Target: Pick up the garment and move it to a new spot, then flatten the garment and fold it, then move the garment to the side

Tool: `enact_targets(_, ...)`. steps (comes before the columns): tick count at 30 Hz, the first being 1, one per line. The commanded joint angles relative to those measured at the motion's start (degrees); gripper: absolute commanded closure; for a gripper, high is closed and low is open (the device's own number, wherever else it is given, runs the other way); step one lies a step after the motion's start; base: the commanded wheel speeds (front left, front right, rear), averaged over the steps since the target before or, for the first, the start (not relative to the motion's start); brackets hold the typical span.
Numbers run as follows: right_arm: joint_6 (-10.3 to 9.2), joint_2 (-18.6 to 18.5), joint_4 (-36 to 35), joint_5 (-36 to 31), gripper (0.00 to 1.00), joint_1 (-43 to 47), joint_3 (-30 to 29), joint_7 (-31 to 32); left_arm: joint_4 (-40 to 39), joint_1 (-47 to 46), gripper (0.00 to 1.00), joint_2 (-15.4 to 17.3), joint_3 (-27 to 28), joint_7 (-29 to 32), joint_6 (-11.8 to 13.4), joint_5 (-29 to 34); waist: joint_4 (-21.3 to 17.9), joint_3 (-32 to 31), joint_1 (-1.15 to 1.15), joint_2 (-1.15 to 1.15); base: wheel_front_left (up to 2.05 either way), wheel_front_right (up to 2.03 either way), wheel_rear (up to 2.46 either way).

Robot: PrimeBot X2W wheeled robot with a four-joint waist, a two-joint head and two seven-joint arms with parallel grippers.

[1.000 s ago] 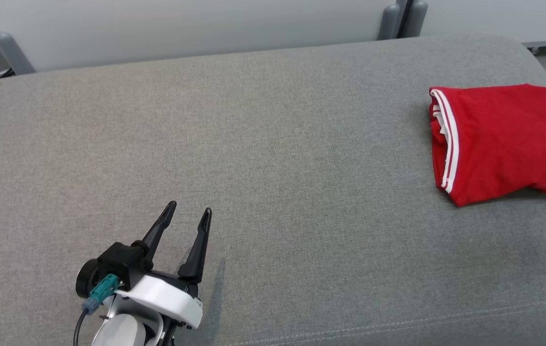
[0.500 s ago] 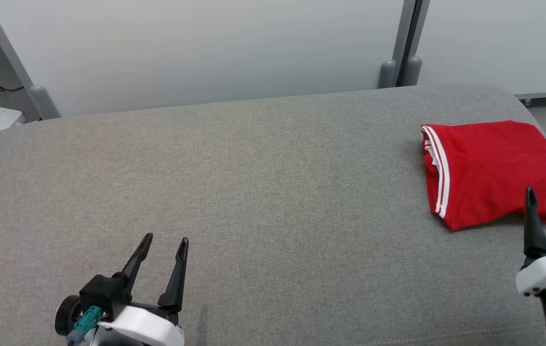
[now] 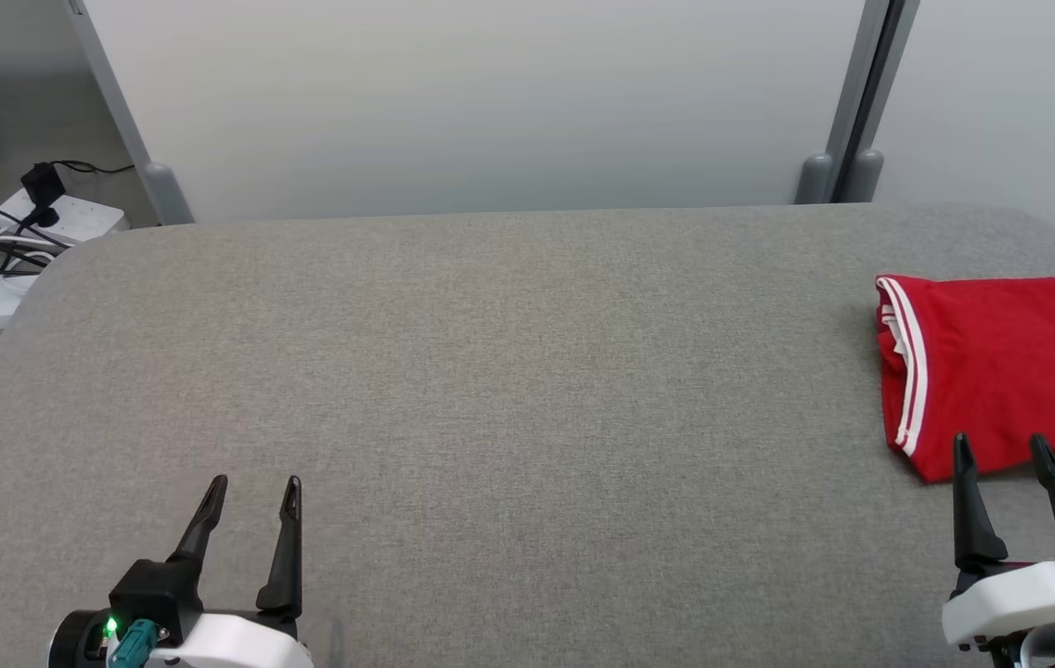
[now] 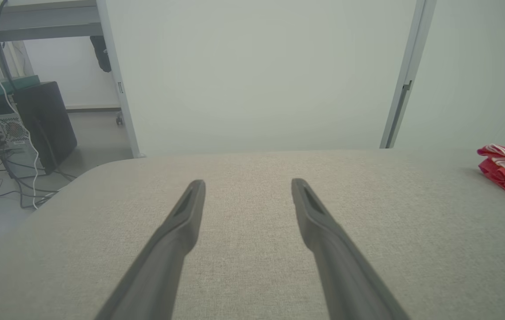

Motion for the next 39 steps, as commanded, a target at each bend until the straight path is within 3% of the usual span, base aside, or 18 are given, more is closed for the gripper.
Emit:
enact_targets(1,0.23,-0.36,-2.20,-0.89,0.00,-0.45,1.47,-0.60,-1.63,-1.35,0.00,0.42,2.35,-0.50,0.62,0.53,0.68,-0.21,0.00,0.00,0.00,0.00,0.00)
enact_targets(12,0.23,1.33,-3.19,-1.60,0.00,0.83,1.93,-0.60,-2.20,-0.64,0.00,0.17,3.83,-0.50,1.23,2.30,3.13,-0.42,0.00,0.00,0.00,0.00,0.00)
enact_targets(28,0.23,2.04,-3.24,-1.62,0.00,0.82,2.35,-0.60,-2.10,-0.11,0.00,0.00,4.85,-0.50,0.83,1.09,2.51,-0.28,0.00,0.00,0.00,0.00,0.00)
enact_targets(29,-0.01,2.48,-1.11,-1.71,1.00,2.05,1.14,0.01,-0.38,1.33,1.00,-0.34,2.80,0.02,0.90,1.23,2.51,-0.28,0.00,0.00,0.00,0.00,0.00)
enact_targets(39,0.00,3.36,1.34,3.22,1.00,3.38,0.96,1.83,2.62,2.47,1.00,-0.81,3.30,1.96,0.65,-3.78,2.30,-0.24,0.13,0.00,0.00,0.00,0.00)
